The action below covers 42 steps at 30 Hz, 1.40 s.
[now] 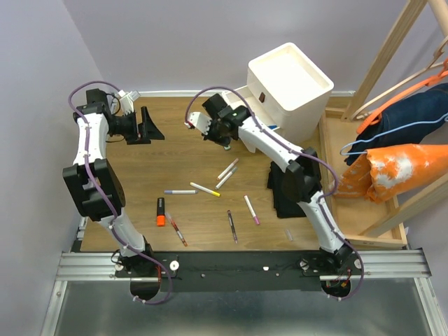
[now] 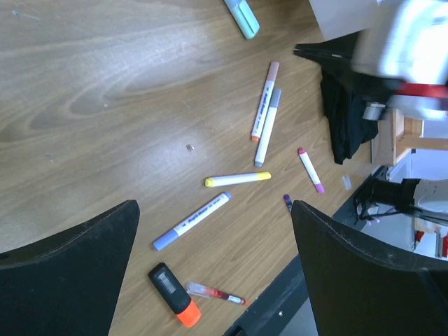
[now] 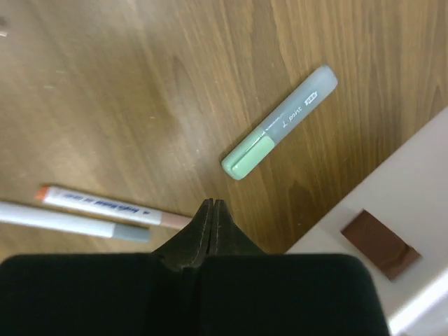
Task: Sort the stationery into containers
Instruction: Close the drawer in the storage box.
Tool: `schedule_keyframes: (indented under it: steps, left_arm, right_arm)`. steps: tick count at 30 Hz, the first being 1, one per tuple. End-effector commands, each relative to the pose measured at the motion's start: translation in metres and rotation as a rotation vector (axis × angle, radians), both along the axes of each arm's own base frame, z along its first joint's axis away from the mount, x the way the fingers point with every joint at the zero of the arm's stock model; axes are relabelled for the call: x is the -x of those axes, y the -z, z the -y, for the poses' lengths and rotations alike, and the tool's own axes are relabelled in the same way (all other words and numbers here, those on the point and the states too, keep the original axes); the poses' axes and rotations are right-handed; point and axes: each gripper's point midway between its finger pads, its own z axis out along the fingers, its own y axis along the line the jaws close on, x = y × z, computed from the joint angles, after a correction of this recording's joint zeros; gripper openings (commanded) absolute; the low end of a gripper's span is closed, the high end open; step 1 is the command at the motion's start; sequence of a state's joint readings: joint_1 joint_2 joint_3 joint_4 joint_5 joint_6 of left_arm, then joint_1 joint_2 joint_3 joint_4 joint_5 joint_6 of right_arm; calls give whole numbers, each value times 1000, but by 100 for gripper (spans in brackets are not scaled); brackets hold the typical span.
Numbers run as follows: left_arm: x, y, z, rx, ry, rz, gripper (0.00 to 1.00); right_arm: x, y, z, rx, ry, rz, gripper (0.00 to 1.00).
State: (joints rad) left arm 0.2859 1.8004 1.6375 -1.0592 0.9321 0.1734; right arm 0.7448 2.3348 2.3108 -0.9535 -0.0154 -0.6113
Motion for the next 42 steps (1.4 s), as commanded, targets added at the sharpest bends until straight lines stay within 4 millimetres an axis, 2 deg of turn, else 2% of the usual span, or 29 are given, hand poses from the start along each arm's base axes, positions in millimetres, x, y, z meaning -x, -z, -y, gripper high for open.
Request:
schedule_keyframes:
  steps: [1, 5, 10, 17, 20, 23, 25, 29, 32, 35, 39, 42]
  left_arm:
    - [-12, -3, -5, -10, -21, 33, 99]
    - [-14, 3, -3, 5, -43, 39, 99]
    - [-14, 15, 6, 38, -46, 12, 99]
    - [-16, 19, 13, 47, -36, 11, 99]
    - [-17, 21, 15, 49, -33, 9, 99]
    - [-17, 21, 16, 48, -30, 12, 99]
    - [-17, 22, 17, 49, -32, 7, 99]
    - [-18, 22, 19, 49, -26, 7, 99]
    - [-19, 22, 21, 47, -22, 7, 99]
    - [-21, 24, 25, 46, -12, 4, 99]
    - [-22, 28, 31, 49, 5, -7, 99]
    - [-24, 28, 36, 47, 16, -6, 99]
  right_arm:
    - [-40, 7, 23, 126, 92, 135, 1]
    - [-54, 6, 34, 178, 129, 215, 1]
    - [-63, 5, 47, 219, 152, 239, 1]
    - [-90, -2, 87, 264, 219, 279, 0]
    - [-97, -6, 97, 250, 234, 275, 1]
    - [-88, -6, 93, 214, 198, 231, 0]
    - [-86, -13, 86, 173, 204, 222, 1]
    - [-60, -18, 73, 118, 141, 121, 1]
    - [-52, -30, 73, 100, 148, 126, 1]
    - [-59, -39, 82, 126, 189, 182, 1]
    - [-69, -30, 100, 220, 216, 227, 1]
    - [-75, -22, 106, 251, 235, 236, 0]
